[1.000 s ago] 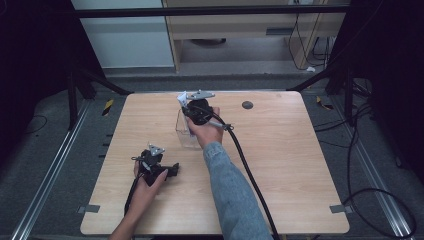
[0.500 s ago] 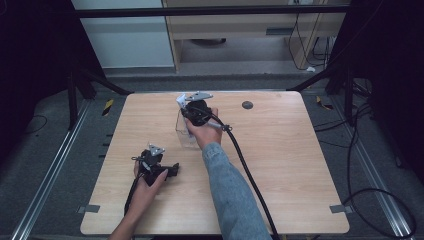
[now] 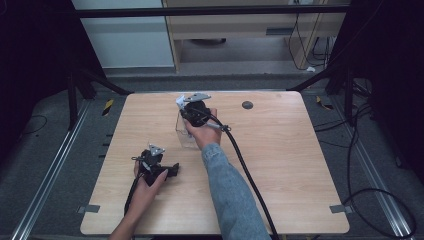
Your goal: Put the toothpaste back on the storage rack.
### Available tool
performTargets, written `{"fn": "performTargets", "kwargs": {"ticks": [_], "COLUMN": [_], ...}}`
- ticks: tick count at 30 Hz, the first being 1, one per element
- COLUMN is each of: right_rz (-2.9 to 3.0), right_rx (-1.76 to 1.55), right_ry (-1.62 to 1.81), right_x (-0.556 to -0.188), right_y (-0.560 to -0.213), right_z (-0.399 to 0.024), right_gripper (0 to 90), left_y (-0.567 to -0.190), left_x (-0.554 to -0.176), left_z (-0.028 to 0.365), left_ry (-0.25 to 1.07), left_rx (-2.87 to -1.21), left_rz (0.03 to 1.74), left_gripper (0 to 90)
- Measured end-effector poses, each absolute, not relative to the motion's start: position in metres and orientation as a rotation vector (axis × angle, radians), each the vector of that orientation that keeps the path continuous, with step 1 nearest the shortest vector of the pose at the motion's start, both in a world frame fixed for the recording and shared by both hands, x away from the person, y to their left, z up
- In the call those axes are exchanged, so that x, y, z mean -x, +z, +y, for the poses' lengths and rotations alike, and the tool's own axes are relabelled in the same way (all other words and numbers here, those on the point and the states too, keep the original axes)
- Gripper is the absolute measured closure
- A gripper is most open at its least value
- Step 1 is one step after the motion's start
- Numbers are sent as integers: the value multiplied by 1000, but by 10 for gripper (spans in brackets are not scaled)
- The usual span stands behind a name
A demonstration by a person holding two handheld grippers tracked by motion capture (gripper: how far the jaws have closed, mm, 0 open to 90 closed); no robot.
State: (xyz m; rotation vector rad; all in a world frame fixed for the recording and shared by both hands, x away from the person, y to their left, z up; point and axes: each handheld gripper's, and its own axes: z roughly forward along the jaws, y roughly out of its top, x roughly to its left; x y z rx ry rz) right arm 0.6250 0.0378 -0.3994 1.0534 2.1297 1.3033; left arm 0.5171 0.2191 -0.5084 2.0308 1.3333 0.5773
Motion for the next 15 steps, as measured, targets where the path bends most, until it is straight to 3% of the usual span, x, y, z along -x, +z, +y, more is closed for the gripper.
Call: {"fn": "performTargets", "kwargs": {"ticks": [15], "right_rz": [2143], "right_rx": [-1067], "right_ry": [1309], "right_x": [-630], "right_y": [-399], "right_z": [41], "right_gripper": [774], "left_y": [-508], "left_x": [-517], "left_z": [219], "left_ry": [577], "left_rx": [-2035], "left_rz": [1328], "left_gripper": [0]}}
